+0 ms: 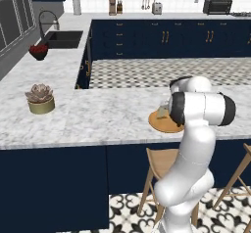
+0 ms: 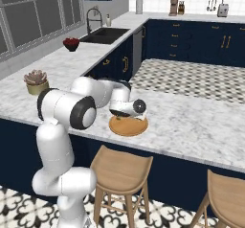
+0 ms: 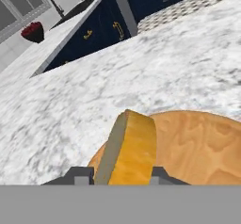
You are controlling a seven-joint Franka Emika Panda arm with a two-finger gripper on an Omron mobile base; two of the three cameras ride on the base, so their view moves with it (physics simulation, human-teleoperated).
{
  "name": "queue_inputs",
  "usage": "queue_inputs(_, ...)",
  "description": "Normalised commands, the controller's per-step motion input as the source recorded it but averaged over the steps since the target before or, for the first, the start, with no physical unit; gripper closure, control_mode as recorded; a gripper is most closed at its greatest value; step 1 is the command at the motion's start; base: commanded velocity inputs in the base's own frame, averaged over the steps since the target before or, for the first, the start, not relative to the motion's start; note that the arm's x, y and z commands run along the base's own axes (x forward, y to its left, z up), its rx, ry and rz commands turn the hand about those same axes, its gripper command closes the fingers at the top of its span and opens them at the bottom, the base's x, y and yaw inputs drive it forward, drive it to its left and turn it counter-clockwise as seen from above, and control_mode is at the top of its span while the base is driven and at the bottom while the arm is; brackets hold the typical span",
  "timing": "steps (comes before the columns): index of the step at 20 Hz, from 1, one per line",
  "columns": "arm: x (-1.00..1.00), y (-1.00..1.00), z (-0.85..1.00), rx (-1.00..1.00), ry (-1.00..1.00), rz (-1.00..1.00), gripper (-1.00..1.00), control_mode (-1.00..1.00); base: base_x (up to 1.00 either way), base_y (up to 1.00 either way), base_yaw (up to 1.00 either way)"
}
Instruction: Start the toaster. Once the lever pops up, take the bread to the plate on the dining counter.
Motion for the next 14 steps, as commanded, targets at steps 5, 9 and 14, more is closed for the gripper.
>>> queue_inputs(5, -0.14, -0.02, -0.37, 0.02, 0.03, 0.00, -1.00, -1.00, 0.00, 0.00, 0.00)
queue_inputs(9, -0.10, 0.00, -0.10, 0.00, 0.08, -0.01, -1.00, -1.00, 0.00, 0.00, 0.00)
queue_inputs(14, 0.00, -0.09, 0.00, 0.00, 0.20, -0.05, -1.00, -1.00, 0.00, 0.00, 0.00)
